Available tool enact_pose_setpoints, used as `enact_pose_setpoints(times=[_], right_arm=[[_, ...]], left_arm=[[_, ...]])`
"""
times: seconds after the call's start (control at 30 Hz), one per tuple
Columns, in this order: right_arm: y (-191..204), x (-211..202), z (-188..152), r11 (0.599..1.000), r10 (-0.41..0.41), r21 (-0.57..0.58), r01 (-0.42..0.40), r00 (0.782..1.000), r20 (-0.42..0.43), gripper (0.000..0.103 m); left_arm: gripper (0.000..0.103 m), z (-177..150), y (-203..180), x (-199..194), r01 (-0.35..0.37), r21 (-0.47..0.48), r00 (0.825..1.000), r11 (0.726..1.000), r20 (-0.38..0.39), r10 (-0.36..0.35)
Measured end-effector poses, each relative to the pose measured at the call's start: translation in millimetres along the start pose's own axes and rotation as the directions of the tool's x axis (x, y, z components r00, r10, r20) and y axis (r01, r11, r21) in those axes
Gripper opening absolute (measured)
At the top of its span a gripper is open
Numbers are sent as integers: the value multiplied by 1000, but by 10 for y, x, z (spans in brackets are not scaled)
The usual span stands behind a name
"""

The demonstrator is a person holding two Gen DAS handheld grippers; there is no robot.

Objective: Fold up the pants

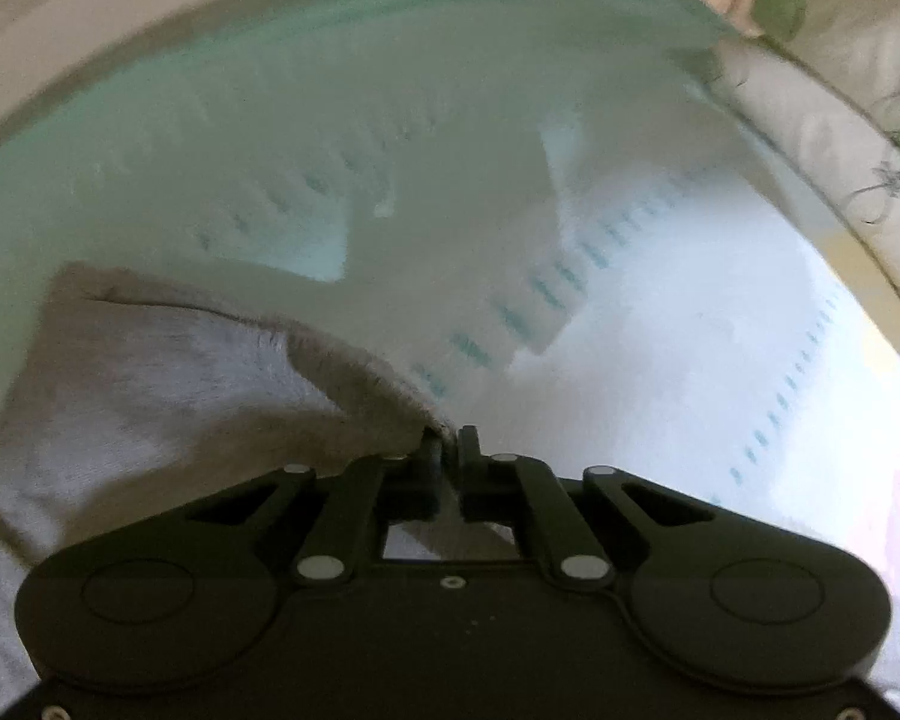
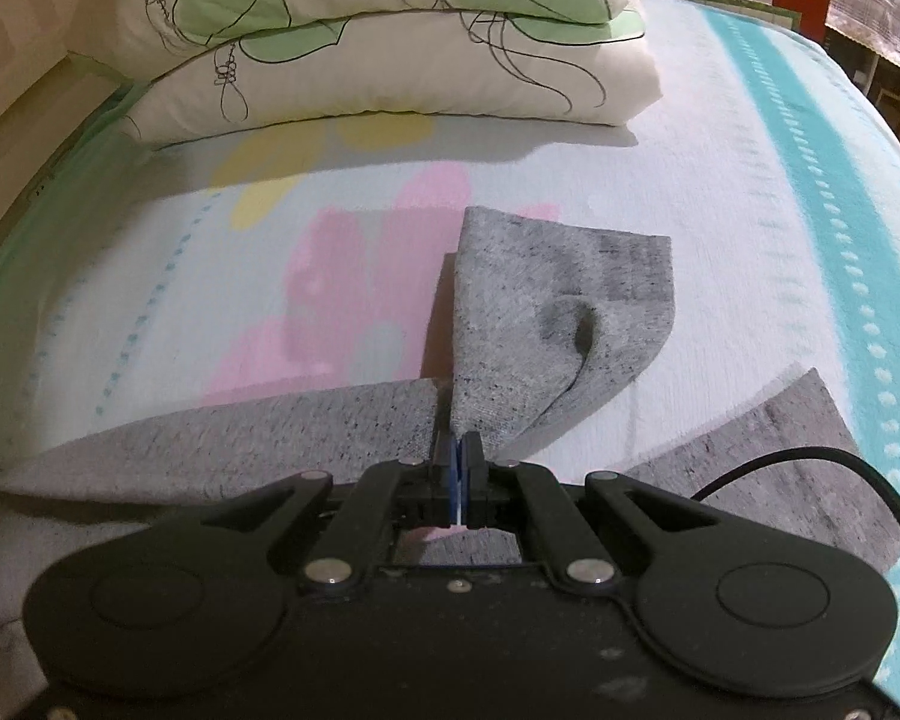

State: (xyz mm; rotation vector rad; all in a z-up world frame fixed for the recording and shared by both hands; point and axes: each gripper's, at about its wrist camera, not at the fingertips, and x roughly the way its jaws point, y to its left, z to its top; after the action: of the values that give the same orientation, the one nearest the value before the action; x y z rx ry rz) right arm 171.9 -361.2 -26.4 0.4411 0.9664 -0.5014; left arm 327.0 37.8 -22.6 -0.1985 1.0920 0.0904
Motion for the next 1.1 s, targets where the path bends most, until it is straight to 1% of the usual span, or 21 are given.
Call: enact_pose_setpoints(times=[0.2,0.3,0.4,0.5,0.57,0.7,0.83,0.9,0.97,1.1], right_arm=[[-94,-299,-65,1000,-13,1,13,999,36,1],[-183,-517,-154,1000,-23,19,22,998,56,1],[-280,-698,-316,998,-43,41,40,997,68,1],[-377,-786,-524,995,-60,81,55,997,58,1],[-435,-785,-660,992,-67,114,61,997,47,1],[-485,-678,-907,986,-84,147,79,996,26,1],[-483,-562,-1049,984,-92,151,90,996,5,1],[-498,-567,-1118,986,-100,138,98,995,8,1],[-521,-585,-1139,986,-107,127,104,994,17,1],[-635,-624,-1169,984,-110,144,106,994,21,1]], left_arm=[[6,-409,137,-767,7,29,994,1000,112,-11],[6,-780,203,-1142,19,73,983,997,180,-31],[5,-1105,318,-1372,38,74,975,997,214,-53],[5,-1458,451,-1535,63,61,974,996,213,-74],[5,-1640,520,-1571,70,57,975,996,206,-80],[5,-1977,577,-1559,40,81,978,996,201,-56],[6,-2218,587,-1417,24,66,989,998,143,-34],[5,-2283,593,-1362,23,57,991,998,130,-30],[6,-2314,566,-1301,7,72,992,997,126,-16],[5,-2324,565,-1203,9,69,996,998,92,-15]])
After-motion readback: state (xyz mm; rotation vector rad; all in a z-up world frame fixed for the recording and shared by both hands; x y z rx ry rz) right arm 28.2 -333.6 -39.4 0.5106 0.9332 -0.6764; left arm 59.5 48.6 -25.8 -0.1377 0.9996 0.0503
